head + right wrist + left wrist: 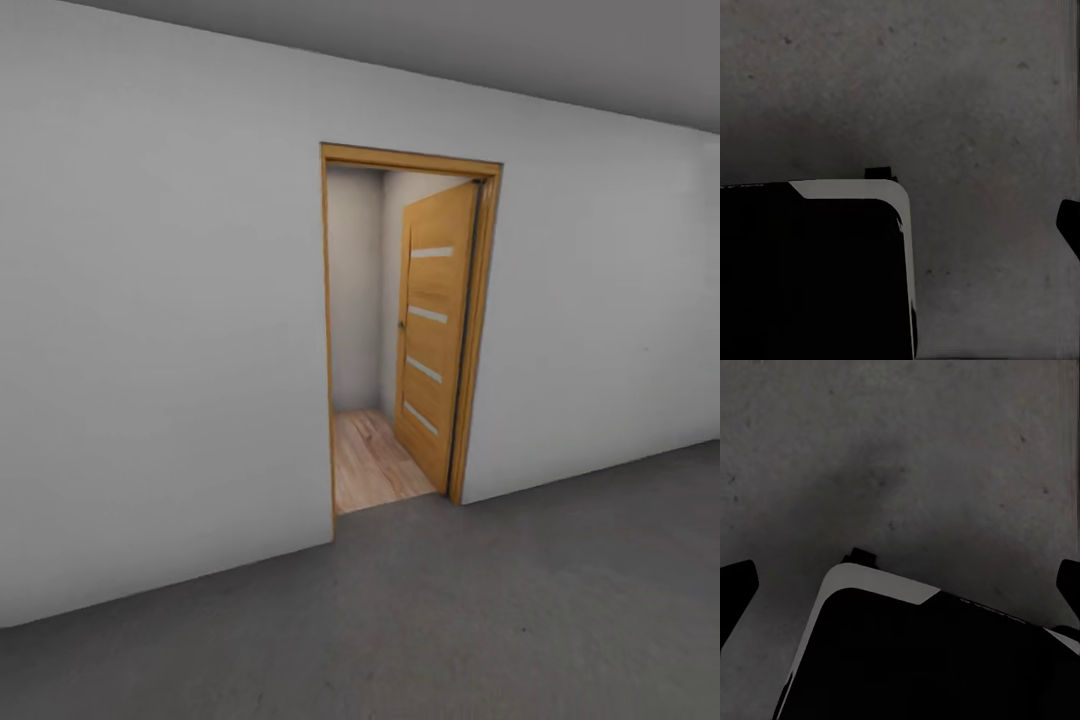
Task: Move the two storage containers from the living room to the garage. In the garage, place one container on the floor and stack the other container on top of it (either order is fine).
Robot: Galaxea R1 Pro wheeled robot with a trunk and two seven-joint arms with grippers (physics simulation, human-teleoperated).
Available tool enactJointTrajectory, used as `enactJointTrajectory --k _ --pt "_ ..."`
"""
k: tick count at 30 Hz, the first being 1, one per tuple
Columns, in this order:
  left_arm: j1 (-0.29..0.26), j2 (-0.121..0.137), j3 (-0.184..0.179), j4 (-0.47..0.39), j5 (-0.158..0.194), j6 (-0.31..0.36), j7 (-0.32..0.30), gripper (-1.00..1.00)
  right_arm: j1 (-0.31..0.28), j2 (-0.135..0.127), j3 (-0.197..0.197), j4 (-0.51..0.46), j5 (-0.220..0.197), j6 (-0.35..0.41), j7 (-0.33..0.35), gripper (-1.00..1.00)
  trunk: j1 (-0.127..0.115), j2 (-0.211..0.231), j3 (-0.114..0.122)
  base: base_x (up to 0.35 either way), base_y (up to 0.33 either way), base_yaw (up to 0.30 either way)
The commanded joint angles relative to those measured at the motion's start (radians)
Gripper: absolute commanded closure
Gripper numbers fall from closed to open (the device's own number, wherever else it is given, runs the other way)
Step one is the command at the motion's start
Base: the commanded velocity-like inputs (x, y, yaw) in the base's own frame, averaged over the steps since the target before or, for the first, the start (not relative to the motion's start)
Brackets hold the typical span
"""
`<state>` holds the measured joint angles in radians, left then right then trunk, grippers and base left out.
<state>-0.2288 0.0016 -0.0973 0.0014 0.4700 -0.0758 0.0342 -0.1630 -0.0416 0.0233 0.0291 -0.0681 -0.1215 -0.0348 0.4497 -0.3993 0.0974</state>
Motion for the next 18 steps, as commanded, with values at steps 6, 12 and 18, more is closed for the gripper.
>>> enactJointTrajectory --k 6,12,18 --pt "-0.001 0.000 -0.009 0.000 0.007 -0.002 0.003 -1.00 -0.001 0.000 0.003 0.003 -0.007 -0.006 0.000 -1.00 0.000 -0.001 0.000 0.000 0.000 -0.294" --pt "-0.001 0.000 -0.009 0.000 0.007 -0.002 0.003 -1.00 -0.001 0.000 0.003 0.003 -0.007 -0.006 0.000 -1.00 0.000 -0.001 0.000 0.000 0.000 -0.294" --pt "0.000 -0.003 -0.009 0.000 0.007 -0.002 0.003 -1.00 -0.001 0.000 0.003 0.003 -0.007 -0.006 0.000 -1.00 0.000 -0.001 0.000 0.000 0.000 -0.294"
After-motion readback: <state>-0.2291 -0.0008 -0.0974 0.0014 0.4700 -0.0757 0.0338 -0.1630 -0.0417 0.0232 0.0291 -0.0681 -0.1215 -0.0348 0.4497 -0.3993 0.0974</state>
